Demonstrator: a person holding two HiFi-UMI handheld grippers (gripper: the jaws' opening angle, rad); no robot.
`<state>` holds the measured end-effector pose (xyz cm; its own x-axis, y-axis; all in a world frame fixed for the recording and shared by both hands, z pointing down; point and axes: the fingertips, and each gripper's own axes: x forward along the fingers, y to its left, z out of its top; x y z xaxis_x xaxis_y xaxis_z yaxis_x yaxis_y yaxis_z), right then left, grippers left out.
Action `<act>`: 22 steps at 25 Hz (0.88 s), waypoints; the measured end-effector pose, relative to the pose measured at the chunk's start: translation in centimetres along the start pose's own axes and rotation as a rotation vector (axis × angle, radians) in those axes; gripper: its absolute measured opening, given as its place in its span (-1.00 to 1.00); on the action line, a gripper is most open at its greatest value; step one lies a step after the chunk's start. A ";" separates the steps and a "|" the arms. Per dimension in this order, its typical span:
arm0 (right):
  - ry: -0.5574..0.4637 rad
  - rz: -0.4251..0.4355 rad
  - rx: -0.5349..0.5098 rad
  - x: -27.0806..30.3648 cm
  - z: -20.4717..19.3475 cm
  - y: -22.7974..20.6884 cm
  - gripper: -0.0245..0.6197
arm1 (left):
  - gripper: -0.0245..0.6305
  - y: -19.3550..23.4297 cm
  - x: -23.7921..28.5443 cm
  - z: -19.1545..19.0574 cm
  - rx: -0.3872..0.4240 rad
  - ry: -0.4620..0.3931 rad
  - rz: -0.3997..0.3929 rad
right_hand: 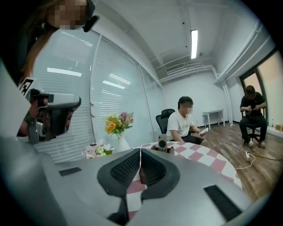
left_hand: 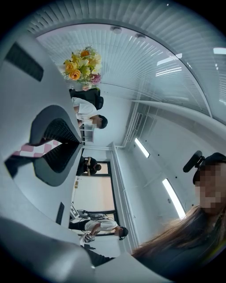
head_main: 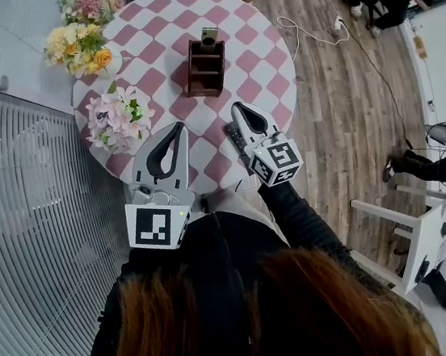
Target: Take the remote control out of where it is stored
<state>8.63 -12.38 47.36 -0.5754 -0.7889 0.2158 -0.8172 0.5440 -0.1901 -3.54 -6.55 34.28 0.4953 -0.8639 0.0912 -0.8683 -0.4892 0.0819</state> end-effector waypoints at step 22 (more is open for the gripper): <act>-0.096 0.042 -0.082 -4.4 11.3 6.5 -0.86 | -0.90 0.4 0.6 -0.4 0.032 0.000 -0.003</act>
<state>6.22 -8.62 34.36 -0.6063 -0.7868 0.1156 -0.7949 0.5954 -0.1172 -3.56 -7.17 34.76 0.4976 -0.8626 0.0911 -0.8674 -0.4950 0.0503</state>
